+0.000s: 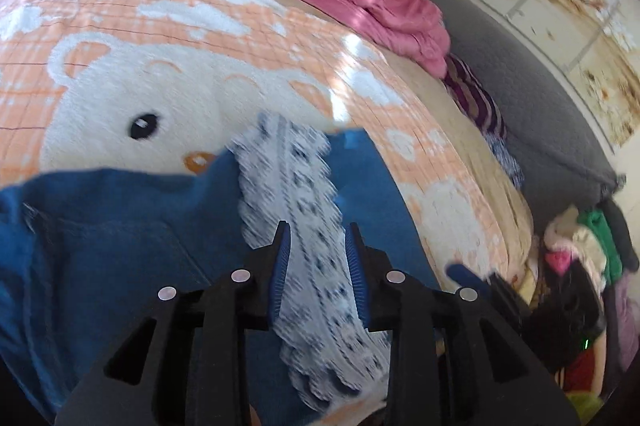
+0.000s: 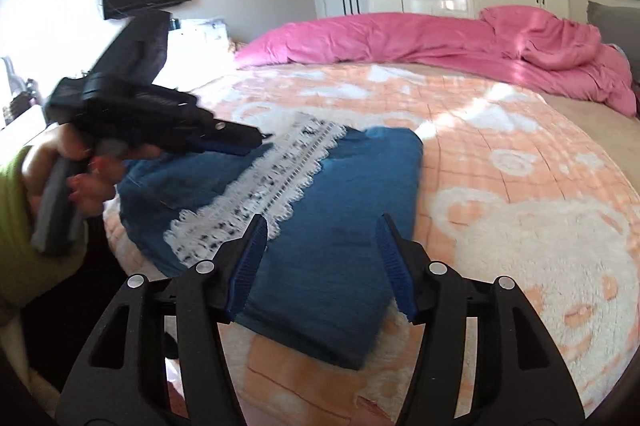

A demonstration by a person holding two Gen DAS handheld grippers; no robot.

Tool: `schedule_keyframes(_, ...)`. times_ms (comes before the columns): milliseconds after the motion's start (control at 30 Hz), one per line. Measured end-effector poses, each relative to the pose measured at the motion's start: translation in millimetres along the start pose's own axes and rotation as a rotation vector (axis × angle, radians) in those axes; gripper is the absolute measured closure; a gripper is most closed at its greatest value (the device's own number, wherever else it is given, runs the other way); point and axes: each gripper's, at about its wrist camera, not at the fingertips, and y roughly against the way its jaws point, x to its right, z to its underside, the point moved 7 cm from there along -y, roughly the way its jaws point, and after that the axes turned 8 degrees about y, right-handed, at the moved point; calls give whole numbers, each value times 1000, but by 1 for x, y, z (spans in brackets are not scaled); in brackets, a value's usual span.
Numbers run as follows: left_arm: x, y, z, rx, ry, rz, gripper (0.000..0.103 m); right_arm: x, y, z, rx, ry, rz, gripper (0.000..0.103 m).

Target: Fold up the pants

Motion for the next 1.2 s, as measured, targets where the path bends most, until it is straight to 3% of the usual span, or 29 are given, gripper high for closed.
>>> schedule_keyframes(133,7,-14,30,-43,-87,-96,76,5,-9,13,-86,-10,7,54)
schedule_keyframes(300,6,-12,58,-20,-204,-236,76,22,-16,31,-159,-91,30,54)
schedule_keyframes(467,-6,-3,74,-7,-162,-232,74,23,-20,34,-171,-81,40,53)
schedule_keyframes(767,0,0,81,29,-208,-270,74,24,-21,34,-169,-87,30,48)
schedule_keyframes(1000,0,9,82,24,-205,-256,72,36,-13,29,-107,-189,4,44)
schedule_keyframes(1200,-2,29,78,55,-202,-276,64,45,-14,26,-86,-255,18,37)
